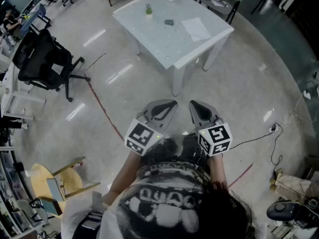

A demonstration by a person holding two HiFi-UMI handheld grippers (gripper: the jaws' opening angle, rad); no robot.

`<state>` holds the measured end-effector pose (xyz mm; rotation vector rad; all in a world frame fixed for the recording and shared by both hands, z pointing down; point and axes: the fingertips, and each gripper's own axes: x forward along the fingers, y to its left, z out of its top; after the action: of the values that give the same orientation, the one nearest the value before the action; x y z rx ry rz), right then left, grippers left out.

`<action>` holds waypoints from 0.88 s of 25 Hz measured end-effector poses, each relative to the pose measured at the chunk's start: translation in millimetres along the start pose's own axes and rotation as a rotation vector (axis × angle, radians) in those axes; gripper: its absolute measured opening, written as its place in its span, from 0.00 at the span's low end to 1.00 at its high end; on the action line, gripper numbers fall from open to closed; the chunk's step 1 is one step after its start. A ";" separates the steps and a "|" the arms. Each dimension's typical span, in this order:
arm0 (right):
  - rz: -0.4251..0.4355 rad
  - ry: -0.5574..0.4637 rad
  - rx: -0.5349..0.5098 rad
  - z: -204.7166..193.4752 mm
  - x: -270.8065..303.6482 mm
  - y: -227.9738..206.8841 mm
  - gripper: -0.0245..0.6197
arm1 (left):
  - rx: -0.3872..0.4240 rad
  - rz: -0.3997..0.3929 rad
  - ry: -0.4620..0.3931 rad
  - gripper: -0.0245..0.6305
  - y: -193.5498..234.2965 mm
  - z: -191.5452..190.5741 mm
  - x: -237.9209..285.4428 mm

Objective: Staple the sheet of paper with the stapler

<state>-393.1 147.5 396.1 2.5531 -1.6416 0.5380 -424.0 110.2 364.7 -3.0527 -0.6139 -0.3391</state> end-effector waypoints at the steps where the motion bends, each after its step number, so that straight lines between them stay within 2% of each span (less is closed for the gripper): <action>1: 0.002 -0.001 0.001 0.5 1.1 -3.6 0.04 | 0.000 0.002 0.002 0.04 1.4 0.3 3.8; 10: 0.033 -0.038 0.037 5.3 0.6 -48.2 0.04 | -0.004 0.016 0.013 0.04 2.8 6.0 52.0; 22: 0.066 -0.044 -0.011 27.2 -29.3 -172.4 0.04 | 0.018 0.089 -0.032 0.04 -20.6 47.0 161.9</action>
<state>-243.3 241.1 384.8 2.5295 -1.7431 0.4791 -276.4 193.3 352.7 -3.0617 -0.4778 -0.2826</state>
